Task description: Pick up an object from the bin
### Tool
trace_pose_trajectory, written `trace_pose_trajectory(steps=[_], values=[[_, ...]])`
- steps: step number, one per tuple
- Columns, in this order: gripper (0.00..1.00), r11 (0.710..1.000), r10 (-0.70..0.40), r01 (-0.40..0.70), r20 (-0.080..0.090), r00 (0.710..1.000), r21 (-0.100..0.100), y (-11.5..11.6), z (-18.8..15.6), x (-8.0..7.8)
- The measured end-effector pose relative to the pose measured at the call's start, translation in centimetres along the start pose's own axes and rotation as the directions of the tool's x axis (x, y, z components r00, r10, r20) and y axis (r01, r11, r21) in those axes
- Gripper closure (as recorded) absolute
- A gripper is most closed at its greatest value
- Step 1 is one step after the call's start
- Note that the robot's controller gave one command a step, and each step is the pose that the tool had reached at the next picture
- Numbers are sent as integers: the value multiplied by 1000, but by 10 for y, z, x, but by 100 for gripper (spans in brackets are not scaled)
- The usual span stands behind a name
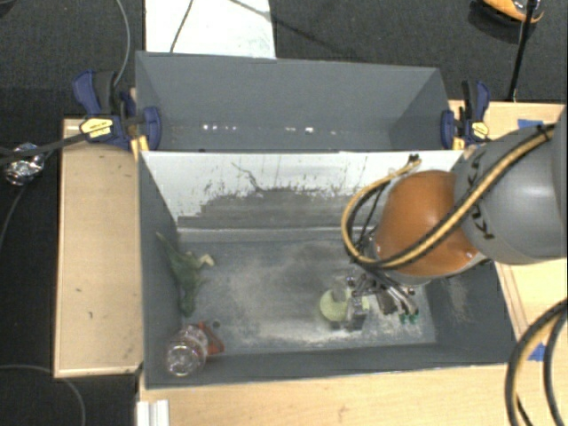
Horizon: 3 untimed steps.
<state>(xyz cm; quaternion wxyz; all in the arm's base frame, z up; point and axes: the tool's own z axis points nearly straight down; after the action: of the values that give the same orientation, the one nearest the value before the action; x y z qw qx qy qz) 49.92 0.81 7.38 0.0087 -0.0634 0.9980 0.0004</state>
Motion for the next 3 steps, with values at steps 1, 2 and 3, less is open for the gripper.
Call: trace_pose_trajectory(steps=[1, 2, 3], values=[[100, 1000, 1, -1, 1, 1000, 0, 0, -2, 0], [100, 1000, 2, -2, -4, 1000, 0, 0, -8, 1], [100, 1000, 3, -3, -12, 1000, -2, 1, -29, 3]])
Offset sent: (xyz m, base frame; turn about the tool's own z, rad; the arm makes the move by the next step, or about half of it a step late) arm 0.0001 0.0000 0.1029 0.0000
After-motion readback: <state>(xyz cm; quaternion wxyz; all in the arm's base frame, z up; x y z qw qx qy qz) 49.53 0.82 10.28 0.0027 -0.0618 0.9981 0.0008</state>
